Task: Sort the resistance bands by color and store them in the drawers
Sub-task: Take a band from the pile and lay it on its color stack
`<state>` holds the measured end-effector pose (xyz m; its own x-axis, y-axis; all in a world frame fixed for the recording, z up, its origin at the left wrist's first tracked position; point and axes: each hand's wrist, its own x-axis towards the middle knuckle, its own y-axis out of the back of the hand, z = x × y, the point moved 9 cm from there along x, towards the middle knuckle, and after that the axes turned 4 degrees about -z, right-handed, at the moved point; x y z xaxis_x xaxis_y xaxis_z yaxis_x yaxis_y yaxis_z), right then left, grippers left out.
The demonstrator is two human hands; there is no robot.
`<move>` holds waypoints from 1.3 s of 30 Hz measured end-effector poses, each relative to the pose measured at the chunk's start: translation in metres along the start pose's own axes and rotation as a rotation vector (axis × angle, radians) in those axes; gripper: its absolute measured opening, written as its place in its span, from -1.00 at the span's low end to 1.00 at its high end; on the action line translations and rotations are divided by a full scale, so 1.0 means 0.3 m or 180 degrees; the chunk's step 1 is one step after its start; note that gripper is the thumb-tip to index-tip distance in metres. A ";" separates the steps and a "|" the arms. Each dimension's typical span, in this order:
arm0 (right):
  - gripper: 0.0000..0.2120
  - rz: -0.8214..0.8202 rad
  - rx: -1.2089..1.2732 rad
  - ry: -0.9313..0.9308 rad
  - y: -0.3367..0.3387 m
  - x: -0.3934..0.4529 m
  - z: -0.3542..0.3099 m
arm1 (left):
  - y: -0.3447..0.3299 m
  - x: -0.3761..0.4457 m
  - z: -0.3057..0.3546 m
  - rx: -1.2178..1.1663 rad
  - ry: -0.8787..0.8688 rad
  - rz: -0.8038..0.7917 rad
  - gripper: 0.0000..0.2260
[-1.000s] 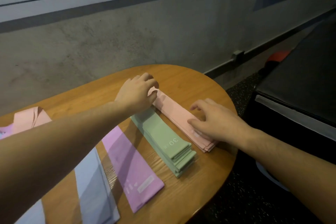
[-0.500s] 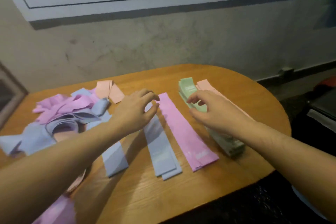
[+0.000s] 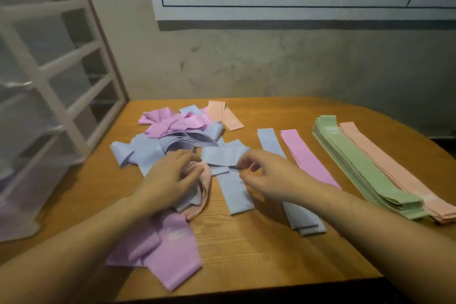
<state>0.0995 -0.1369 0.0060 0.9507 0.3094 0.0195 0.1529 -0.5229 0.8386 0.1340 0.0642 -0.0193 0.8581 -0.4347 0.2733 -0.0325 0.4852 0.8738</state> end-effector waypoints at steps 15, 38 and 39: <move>-0.63 0.0294 0.0149 -0.0082 -0.267 0.164 -0.083 | 0.003 -0.105 -0.087 -0.0478 0.0382 0.0547 -0.72; -0.85 0.1502 0.1440 0.0782 -0.181 0.063 -0.080 | 0.035 -0.123 -0.037 -0.1800 0.0856 0.0596 -0.92; -0.85 0.1505 0.1464 0.0864 -0.179 0.058 -0.089 | 0.030 -0.115 -0.031 -0.1973 0.0965 0.0595 -0.88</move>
<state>0.1007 -0.0822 -0.0241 0.8518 0.1222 0.5094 -0.1041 -0.9135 0.3933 0.1089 0.0907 -0.0246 0.9742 -0.1156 0.1936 0.0270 0.9121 0.4092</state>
